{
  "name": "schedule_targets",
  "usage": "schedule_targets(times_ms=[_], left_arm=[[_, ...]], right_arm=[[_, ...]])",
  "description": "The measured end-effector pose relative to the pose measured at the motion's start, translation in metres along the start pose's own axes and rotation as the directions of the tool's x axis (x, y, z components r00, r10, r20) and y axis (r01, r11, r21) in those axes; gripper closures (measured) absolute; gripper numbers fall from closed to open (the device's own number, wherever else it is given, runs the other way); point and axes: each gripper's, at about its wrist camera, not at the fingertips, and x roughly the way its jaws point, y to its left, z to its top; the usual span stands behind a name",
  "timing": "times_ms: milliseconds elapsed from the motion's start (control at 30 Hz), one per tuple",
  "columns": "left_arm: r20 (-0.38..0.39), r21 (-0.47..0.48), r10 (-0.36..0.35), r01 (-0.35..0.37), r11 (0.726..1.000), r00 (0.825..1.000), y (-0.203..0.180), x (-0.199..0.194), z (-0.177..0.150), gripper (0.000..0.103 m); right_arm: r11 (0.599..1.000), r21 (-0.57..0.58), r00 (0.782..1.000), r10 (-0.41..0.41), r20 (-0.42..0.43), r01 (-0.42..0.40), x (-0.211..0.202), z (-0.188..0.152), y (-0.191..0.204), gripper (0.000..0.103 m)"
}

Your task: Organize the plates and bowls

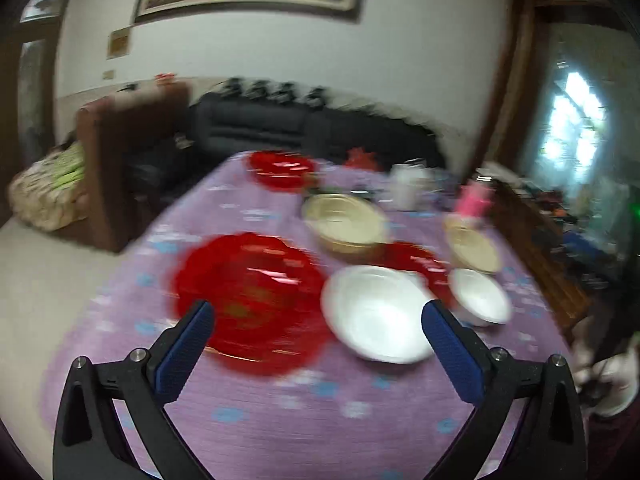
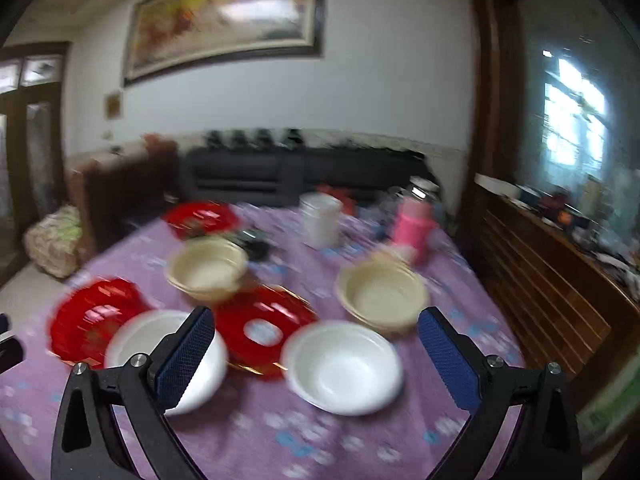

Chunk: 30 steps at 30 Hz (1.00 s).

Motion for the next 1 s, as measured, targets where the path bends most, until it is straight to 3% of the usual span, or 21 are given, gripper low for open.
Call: schedule_targets(times_ms=[67,167,267,333,400,500,633,767,800,867,933,967,1000], left_arm=[[-0.037,-0.005,0.081,-0.081,0.997,0.996,0.029,0.006,0.026,0.0],[-0.019,-0.074,0.058,-0.059,0.996,0.998,0.07,0.009,0.04,0.0],[-0.089,-0.19,0.032,-0.049,0.981,0.996,0.113,0.032,0.037,0.0],[-0.129,-0.264,-0.021,-0.014,0.964,0.991,0.132,0.047,0.024,0.003],[-0.164,-0.295,-0.062,0.011,0.955,0.985,0.143,0.059,0.014,0.014],[-0.236,-0.343,-0.095,0.009,0.939,0.967,0.154,0.086,0.001,0.034],[-0.268,-0.413,-0.146,0.023,0.91,0.952,0.165,0.124,-0.008,0.036],[-0.291,-0.415,-0.161,0.027,0.91,0.943,0.161,0.147,-0.009,0.036],[-0.299,-0.412,-0.159,0.023,0.911,0.941,0.16,0.152,-0.009,0.037],[-0.332,-0.411,-0.169,0.019,0.911,0.928,0.156,0.165,-0.012,0.052],[-0.368,-0.407,-0.16,-0.004,0.913,0.916,0.154,0.174,-0.016,0.071],[-0.375,-0.406,-0.151,-0.015,0.914,0.915,0.155,0.177,-0.017,0.074],[-0.378,-0.403,-0.14,-0.026,0.915,0.915,0.156,0.179,-0.017,0.079]], right_arm=[[0.997,-0.019,0.997,0.076,-0.016,-0.076,0.012,0.023,0.023,0.001],[0.973,-0.052,0.971,0.219,-0.098,-0.225,0.046,0.046,0.071,0.0],[0.941,-0.071,0.918,0.304,-0.256,-0.332,0.106,0.039,0.126,0.0],[0.926,-0.079,0.877,0.318,-0.36,-0.368,0.141,0.022,0.16,0.009],[0.92,-0.075,0.848,0.321,-0.421,-0.385,0.166,0.01,0.173,0.02],[0.923,-0.068,0.813,0.296,-0.501,-0.378,0.197,-0.004,0.193,0.022],[0.922,-0.048,0.771,0.292,-0.566,-0.385,0.224,-0.023,0.2,0.022],[0.927,-0.034,0.739,0.275,-0.614,-0.374,0.244,-0.034,0.206,0.022],[0.927,-0.03,0.729,0.274,-0.627,-0.374,0.249,-0.037,0.208,0.025],[0.929,-0.035,0.716,0.26,-0.648,-0.369,0.255,-0.042,0.213,0.034],[0.927,-0.04,0.702,0.254,-0.665,-0.373,0.259,-0.046,0.218,0.056],[0.926,-0.044,0.697,0.25,-0.672,-0.374,0.26,-0.049,0.221,0.063],[0.93,-0.061,0.707,0.232,-0.668,-0.363,0.26,-0.05,0.224,0.066]])
